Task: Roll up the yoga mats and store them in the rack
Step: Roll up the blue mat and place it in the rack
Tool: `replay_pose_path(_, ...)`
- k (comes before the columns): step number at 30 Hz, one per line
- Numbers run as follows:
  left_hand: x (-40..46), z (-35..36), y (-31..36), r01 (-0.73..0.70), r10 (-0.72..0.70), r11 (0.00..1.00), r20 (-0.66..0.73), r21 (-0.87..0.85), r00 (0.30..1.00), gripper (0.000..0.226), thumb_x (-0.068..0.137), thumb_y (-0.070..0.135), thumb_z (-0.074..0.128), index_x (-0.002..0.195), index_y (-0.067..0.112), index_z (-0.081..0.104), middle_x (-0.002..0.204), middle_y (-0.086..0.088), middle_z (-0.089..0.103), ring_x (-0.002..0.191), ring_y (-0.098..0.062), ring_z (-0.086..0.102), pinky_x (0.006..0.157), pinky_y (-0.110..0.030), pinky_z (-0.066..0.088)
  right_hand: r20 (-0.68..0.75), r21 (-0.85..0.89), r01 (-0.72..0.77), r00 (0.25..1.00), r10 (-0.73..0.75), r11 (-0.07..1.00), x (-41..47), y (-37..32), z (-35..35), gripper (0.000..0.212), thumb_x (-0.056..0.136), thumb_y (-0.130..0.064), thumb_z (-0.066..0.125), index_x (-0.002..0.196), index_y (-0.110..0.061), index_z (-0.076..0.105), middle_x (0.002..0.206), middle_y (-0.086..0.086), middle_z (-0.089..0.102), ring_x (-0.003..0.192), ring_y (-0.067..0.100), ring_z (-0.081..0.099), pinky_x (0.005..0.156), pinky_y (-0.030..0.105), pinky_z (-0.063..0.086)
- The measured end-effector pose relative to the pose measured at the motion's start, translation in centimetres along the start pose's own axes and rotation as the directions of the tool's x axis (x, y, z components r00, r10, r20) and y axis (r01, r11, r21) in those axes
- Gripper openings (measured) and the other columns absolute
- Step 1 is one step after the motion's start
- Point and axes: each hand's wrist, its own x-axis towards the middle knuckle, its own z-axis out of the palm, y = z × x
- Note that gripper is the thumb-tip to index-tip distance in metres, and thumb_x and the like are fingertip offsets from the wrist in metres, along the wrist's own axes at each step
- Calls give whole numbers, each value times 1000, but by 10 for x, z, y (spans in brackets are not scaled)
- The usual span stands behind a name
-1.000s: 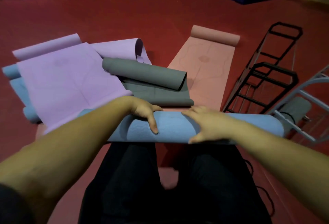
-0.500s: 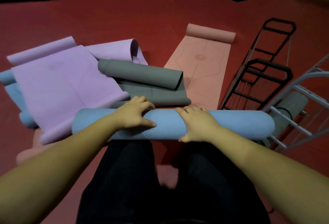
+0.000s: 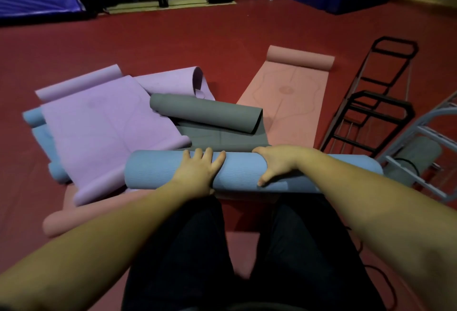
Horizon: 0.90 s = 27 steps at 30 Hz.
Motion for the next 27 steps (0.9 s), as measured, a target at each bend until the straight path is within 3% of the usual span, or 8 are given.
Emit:
replay_pose_path(4,-11,-15,1,-16,16,1000,-16,-16,1000,103,72,62,63,152,22,12,137,-11,39,123,-32,42,99,-52,35,38,14,42,998,-42,999,-9,4,-3,94,59,-62,82,137,-28,41,126,-5,59,108,18,58,96,35,46)
replay_pose_path(10,-37,-37,-2,-87,88,990,3,-111,996,106,59,75,59,147,28,22,135,-2,48,120,-27,50,96,-45,44,224,64,80,970,-92,995,-22,2,-12,91,48,-72,76,125,-32,50,117,-11,63,105,13,62,99,39,48)
replay_pose_path(13,-41,-44,-2,-121,136,979,88,-161,987,109,54,76,68,144,30,27,131,2,53,118,-25,54,90,-41,48,356,184,66,926,-129,981,-17,6,-7,81,49,-68,83,118,-34,58,114,-9,69,104,13,67,98,40,52)
replay_pose_path(16,-31,-48,-5,-97,154,960,206,-265,966,98,51,72,75,132,32,37,121,4,57,110,-23,57,84,-39,50,398,280,-19,912,-97,960,-12,12,-1,88,48,-67,84,125,-37,53,123,-9,65,109,14,66,101,41,50)
replay_pose_path(19,-9,-50,-16,-45,197,911,337,-410,921,92,45,69,80,122,38,40,117,6,60,104,-20,59,87,-40,50,271,220,5,960,-66,976,-16,14,-7,103,58,-72,79,145,-39,34,142,-11,46,126,13,51,111,35,38)
replay_pose_path(22,14,-50,-30,76,257,827,494,-557,830,88,47,57,89,121,43,43,116,15,61,105,-13,59,97,-38,48,22,212,86,995,-93,974,-34,8,-12,76,81,-51,74,144,-27,39,138,-7,44,125,12,46,107,28,35)
replay_pose_path(24,28,-50,-35,142,309,767,554,-626,774,85,55,42,93,126,40,46,117,15,63,108,-10,59,100,-35,47,-100,81,126,988,-118,989,-48,-1,-9,61,89,-50,65,140,-24,44,137,-5,46,125,14,47,105,29,37)
replay_pose_path(27,47,-47,-36,245,357,681,605,-690,712,80,66,21,90,133,30,47,118,10,64,106,-10,63,96,-32,51,-150,-169,44,986,-70,985,-60,-15,15,97,78,-72,61,151,-19,27,148,1,37,135,22,38,110,39,34)
